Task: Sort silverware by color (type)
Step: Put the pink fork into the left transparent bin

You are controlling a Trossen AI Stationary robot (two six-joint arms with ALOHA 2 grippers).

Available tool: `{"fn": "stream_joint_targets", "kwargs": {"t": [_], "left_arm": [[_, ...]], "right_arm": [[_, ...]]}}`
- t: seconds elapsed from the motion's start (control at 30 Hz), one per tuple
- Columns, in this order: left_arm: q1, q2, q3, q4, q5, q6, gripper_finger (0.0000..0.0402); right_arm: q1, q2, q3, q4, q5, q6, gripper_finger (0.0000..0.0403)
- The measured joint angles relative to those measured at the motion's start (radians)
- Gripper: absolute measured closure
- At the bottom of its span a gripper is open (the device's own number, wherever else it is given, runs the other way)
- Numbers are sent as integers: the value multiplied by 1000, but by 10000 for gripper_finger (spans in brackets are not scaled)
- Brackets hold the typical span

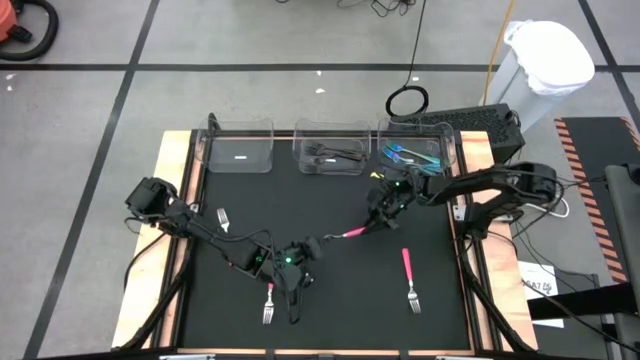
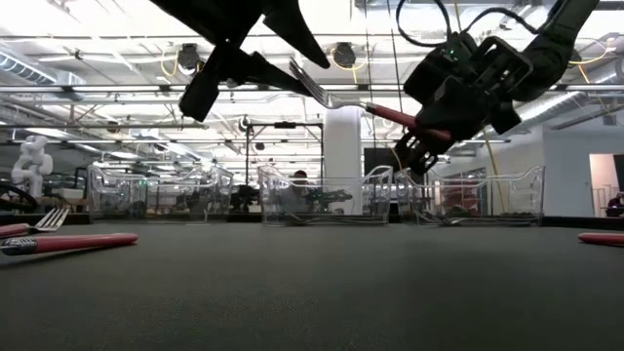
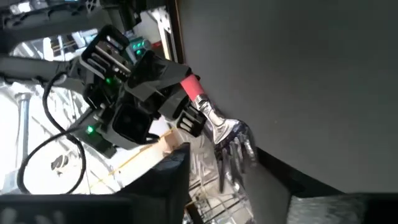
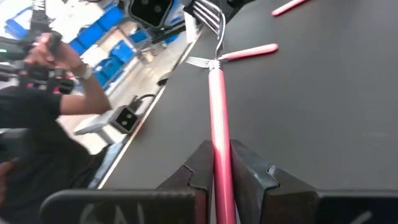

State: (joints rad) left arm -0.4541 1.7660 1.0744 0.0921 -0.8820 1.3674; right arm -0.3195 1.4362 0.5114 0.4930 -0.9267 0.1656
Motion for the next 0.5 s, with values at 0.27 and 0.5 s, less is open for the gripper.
{"fn": "stream_joint_targets", "kwargs": {"t": [0.27, 0.5], "left_arm": [[0, 0, -1, -3, 40, -26, 339], [-1, 0, -1, -8, 71, -50, 359]], "right_arm": [[0, 62, 0, 108, -55, 63, 370], [0, 64, 0, 119, -61, 85, 369]]}}
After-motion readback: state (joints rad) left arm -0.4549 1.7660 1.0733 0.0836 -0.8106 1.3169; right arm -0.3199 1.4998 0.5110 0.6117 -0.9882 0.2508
